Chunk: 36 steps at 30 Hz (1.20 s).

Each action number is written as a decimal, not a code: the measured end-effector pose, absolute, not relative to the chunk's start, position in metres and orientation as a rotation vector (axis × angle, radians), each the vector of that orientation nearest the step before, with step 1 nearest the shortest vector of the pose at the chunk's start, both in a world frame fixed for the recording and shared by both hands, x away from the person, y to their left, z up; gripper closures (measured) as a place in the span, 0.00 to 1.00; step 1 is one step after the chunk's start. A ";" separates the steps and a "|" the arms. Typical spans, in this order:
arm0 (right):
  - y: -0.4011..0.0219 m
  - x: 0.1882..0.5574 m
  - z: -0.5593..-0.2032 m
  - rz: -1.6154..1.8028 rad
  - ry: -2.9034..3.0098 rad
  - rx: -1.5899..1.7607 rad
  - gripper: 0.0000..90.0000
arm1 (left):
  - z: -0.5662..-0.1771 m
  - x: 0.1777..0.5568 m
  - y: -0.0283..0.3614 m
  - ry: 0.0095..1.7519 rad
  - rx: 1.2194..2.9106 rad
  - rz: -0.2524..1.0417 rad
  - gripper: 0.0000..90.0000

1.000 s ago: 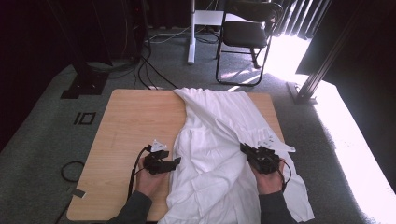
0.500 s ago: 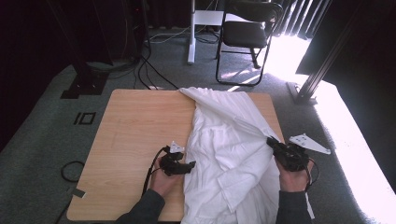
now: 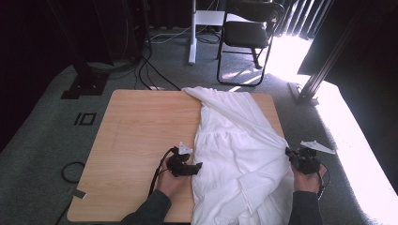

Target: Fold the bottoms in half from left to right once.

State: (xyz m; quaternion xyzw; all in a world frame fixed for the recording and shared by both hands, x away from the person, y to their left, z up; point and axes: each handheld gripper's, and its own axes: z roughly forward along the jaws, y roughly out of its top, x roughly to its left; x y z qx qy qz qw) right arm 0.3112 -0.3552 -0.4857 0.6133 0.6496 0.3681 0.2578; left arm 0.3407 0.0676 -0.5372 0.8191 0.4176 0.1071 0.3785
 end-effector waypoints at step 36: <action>-0.370 0.346 -0.553 0.775 1.841 1.743 0.99 | -0.547 0.352 0.033 1.020 2.161 0.253 0.96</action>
